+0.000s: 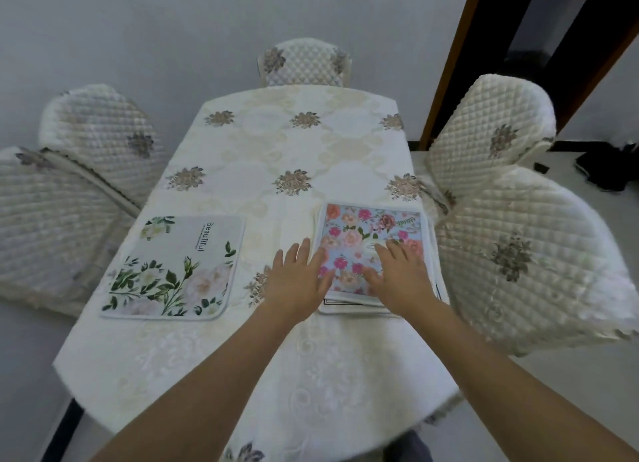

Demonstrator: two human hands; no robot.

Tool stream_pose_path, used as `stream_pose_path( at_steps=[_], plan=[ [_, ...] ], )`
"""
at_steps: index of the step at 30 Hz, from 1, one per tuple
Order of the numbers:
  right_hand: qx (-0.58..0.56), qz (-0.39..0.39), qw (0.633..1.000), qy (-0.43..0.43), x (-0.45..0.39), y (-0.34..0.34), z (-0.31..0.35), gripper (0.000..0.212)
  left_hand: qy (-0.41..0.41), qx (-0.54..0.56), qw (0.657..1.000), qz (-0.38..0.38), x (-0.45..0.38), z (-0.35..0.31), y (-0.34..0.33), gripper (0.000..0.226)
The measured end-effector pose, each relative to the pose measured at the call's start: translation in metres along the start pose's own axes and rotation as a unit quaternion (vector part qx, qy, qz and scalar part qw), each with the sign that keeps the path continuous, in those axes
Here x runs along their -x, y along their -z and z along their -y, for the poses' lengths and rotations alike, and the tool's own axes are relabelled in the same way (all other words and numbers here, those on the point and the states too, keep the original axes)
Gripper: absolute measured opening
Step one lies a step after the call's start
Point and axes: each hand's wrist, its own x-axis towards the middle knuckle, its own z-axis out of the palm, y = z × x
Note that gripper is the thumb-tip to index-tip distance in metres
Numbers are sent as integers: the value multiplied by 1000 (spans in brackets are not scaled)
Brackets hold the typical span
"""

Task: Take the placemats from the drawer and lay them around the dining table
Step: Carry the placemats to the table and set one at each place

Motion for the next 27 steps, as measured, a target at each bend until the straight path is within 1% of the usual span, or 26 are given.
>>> stream_pose_path(
  at_steps=[3,8,11,13,16,19,20,23,27],
  plan=[
    [0,28,999,19,-21,-2,-28,63,25,1,1000,17,-16,-17,-9,62],
    [-4,58,998,34,-53,-18,-85,62,77,79,992,67,-40,-52,-34,62],
    [2,97,994,44,-58,-32,-114,60,110,89,985,99,-51,-71,-54,61],
    [4,98,993,63,-57,-37,-130,58,122,94,982,109,-53,-82,-65,56],
    [-1,78,993,85,-54,-41,-143,57,132,81,984,88,-53,-91,-73,60],
    [-11,71,993,90,-54,-44,-148,60,159,95,981,61,-56,-90,-72,38],
    [-14,79,993,84,-54,-45,-149,60,176,92,979,54,-57,-88,-71,35],
    [-16,87,994,66,-55,-46,-151,63,224,75,970,58,-58,-80,-74,37],
    [-8,92,994,63,-56,-45,-150,64,257,122,956,72,-65,-80,-75,38]
  ],
)
